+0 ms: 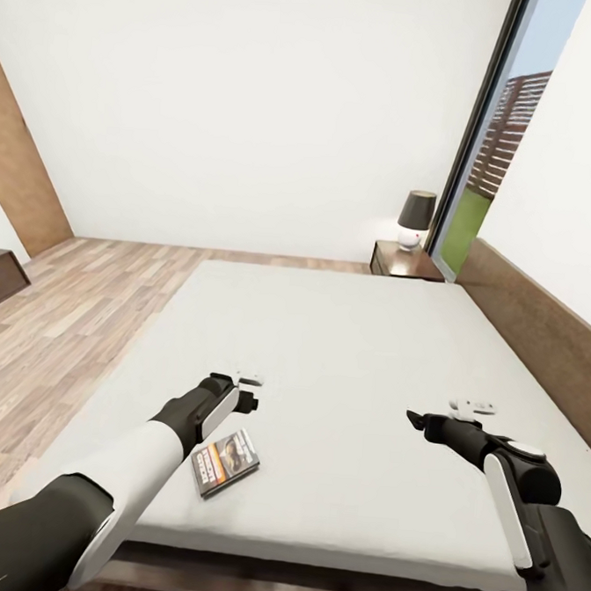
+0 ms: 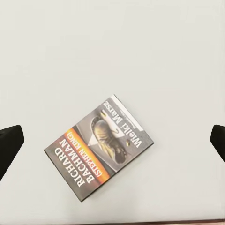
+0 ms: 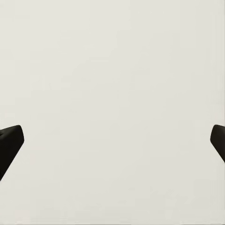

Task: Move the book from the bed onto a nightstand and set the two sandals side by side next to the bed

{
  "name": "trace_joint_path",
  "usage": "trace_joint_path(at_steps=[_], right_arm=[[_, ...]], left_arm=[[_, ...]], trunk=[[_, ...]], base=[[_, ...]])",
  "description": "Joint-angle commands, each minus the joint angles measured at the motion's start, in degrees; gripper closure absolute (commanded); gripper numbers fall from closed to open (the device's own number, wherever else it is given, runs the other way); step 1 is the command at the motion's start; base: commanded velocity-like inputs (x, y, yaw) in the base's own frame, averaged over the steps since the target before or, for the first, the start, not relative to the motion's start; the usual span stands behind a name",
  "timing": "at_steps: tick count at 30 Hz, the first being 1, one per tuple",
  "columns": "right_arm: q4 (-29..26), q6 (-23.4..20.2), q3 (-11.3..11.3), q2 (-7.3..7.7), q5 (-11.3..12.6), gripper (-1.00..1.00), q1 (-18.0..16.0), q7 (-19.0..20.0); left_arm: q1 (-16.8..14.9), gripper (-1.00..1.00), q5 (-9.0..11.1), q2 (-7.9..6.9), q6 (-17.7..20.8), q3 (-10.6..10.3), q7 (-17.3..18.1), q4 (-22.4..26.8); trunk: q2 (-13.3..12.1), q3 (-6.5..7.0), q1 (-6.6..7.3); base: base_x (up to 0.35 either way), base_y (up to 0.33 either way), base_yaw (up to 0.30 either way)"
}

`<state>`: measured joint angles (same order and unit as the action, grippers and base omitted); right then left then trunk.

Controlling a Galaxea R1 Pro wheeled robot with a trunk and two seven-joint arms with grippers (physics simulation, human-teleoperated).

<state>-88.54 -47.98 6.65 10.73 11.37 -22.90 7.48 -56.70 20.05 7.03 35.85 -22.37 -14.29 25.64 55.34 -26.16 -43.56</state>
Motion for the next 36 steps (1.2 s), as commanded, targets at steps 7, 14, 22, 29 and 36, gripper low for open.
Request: trace_joint_path(at_steps=[7,14,22,29,36], right_arm=[[-0.1,-2.5,11.8,-0.01,0.0,-1.0,0.0,-0.3],[-0.1,-3.4,14.3,-0.01,0.0,-1.0,0.0,-0.4],[-0.1,-9.2,14.1,-0.15,-3.6,-1.0,-5.3,-14.1],[-0.1,-11.6,10.5,-0.47,-5.5,-1.0,-15.6,-21.6],[-0.1,-4.4,9.5,-0.71,-5.7,-1.0,-16.4,-23.0]], left_arm=[[-0.1,-1.0,0.6,-0.08,0.1,-0.8,-0.5,0.1],[0.0,-1.0,0.6,-0.07,0.1,-0.8,-0.5,0.1],[-0.1,-1.0,0.6,-0.09,0.1,-0.8,-0.5,0.0],[0.0,-1.0,0.7,-0.16,-0.3,-0.7,-0.5,0.0],[0.2,-1.0,1.3,-0.23,-5.9,-0.6,-0.6,-0.6]], trunk=[[2.9,-1.97,-1.55],[5.7,-3.86,-3.09],[8.9,-6.03,-4.84],[11.7,-7.93,-6.38],[14.5,-9.83,-7.92]], base=[[0.0,0.0,0.0],[0.0,0.0,0.0],[0.0,0.0,0.0],[0.0,0.0,0.0],[0.0,0.0,0.0]])
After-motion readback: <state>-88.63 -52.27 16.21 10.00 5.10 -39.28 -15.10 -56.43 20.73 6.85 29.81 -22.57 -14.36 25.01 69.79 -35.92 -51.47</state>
